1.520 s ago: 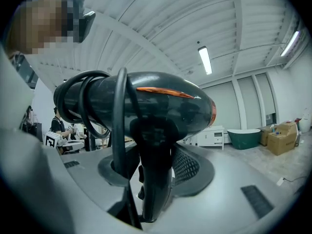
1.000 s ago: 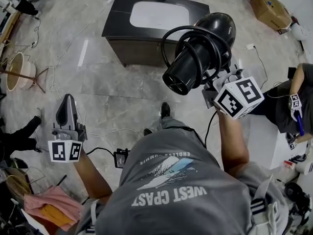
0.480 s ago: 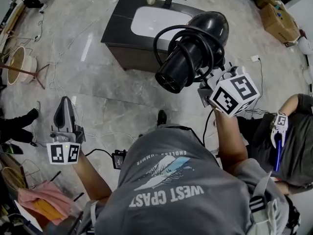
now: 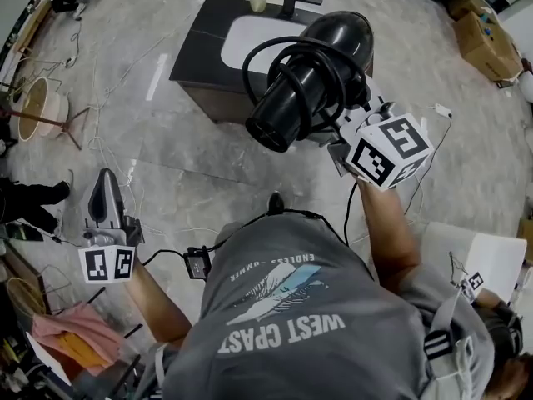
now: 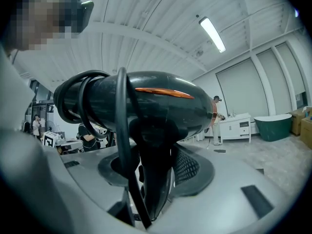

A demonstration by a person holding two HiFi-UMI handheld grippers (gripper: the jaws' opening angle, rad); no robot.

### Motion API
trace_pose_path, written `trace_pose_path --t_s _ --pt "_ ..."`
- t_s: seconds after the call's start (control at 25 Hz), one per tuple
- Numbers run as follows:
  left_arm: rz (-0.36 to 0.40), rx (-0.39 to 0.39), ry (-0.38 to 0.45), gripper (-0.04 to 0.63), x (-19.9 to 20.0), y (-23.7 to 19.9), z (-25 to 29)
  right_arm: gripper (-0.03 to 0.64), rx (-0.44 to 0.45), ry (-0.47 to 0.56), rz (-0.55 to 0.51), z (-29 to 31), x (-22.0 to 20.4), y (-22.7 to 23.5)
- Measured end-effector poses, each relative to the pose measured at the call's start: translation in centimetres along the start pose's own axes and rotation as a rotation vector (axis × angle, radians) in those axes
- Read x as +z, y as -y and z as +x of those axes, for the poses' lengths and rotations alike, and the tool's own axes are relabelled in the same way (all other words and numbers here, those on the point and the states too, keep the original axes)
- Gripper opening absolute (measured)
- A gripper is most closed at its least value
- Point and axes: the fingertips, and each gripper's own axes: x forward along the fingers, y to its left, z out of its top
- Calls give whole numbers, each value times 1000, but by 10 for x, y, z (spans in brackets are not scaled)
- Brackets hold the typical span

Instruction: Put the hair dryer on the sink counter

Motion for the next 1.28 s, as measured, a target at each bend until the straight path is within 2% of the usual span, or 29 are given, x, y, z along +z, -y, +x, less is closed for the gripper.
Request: trace_pose_path --t_s 0.32,0.56,0.76,1.28 --pt "-4 -44 -7 15 -17 3 36 216 -40 -22 19 4 -21 23" --pt "-64 -105 33 15 -18 -26 97 216 -95 -43 17 31 -17 32" --pt "-69 -175 59 15 -6 -65 146 215 -141 -54 21 69 -5 28" --pt "-92 -269 56 15 -23 -138 214 215 -236 -61 17 143 9 25"
